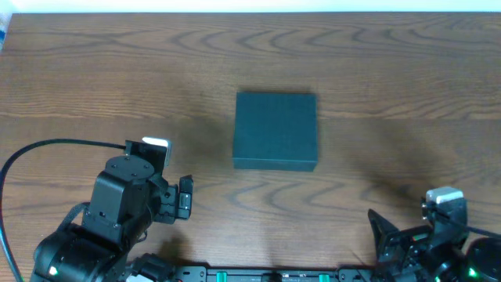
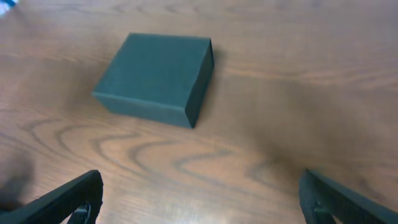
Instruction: Pack container
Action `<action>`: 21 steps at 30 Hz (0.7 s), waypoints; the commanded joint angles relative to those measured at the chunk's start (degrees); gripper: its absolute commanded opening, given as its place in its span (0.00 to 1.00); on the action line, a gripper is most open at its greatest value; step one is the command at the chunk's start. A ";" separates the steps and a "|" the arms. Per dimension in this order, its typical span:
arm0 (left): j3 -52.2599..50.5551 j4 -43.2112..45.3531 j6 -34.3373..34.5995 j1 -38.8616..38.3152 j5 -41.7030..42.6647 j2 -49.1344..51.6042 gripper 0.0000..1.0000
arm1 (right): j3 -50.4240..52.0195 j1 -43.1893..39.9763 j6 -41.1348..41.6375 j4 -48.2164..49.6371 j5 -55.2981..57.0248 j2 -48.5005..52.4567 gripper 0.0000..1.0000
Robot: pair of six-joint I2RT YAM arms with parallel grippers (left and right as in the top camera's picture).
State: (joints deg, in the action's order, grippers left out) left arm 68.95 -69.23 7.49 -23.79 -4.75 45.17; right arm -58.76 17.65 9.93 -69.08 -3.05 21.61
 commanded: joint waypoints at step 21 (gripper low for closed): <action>0.57 -0.28 0.44 -0.24 -0.76 0.09 0.95 | 31.95 -12.22 -10.45 13.94 -0.24 -19.78 0.99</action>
State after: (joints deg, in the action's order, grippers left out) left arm 68.95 -69.25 7.49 -23.79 -4.80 45.21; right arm -28.53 6.70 0.56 -55.29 -3.05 2.83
